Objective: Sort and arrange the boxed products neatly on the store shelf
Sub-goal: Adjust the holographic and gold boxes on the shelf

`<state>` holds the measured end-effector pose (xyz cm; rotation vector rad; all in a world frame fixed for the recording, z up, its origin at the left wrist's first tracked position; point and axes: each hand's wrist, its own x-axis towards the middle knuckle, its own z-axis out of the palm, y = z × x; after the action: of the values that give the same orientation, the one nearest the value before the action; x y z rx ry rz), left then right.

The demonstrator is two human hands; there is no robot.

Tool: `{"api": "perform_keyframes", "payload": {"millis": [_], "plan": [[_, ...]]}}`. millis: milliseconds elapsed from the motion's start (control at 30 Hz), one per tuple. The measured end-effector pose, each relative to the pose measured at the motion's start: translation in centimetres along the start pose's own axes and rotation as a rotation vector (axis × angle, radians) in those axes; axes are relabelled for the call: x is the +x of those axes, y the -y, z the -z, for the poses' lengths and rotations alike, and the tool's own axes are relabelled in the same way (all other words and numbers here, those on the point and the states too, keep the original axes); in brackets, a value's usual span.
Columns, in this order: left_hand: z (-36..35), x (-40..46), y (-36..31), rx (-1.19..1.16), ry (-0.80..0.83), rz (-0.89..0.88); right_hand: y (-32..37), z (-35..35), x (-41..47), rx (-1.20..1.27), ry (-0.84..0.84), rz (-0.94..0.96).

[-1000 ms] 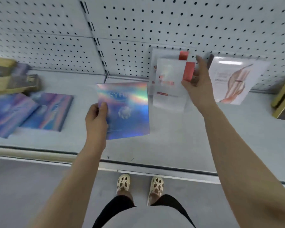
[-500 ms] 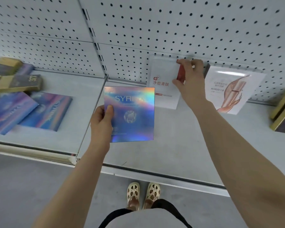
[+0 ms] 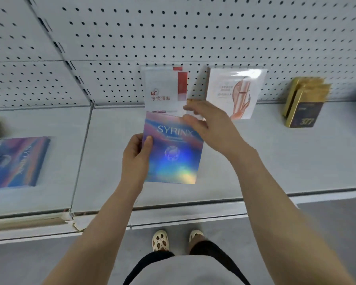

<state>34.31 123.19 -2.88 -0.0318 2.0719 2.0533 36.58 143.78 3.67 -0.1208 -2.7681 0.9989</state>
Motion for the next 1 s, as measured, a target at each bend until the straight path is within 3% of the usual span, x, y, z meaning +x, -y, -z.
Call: {"api": "perform_keyframes", "payload": {"millis": [167,400,567,767,1000], "plan": [[-6.8,-2.1,0.3,0.047,0.156,-0.019,-4.4,4.2,-4.1,0.051,0.127,-0.179],[-19.9,-4.0,0.6,0.146,0.322,-0.095,-15.1,14.8,-8.6,0.07,0.026,-0.261],[-32.0,-4.6,0.6,0.407,0.273,-0.265,-25.6,25.0,-10.8,-0.038,-0.058,-0.287],[-45.3,-3.2,-1.2,0.858,0.25,-0.63,-35.1,34.5,-8.7,-0.134,-0.022,-0.246],[-52.7,1.0,-2.1,1.201,0.204,-0.729,-42.1,38.3,-4.2,-0.133,0.02,-0.2]]}}
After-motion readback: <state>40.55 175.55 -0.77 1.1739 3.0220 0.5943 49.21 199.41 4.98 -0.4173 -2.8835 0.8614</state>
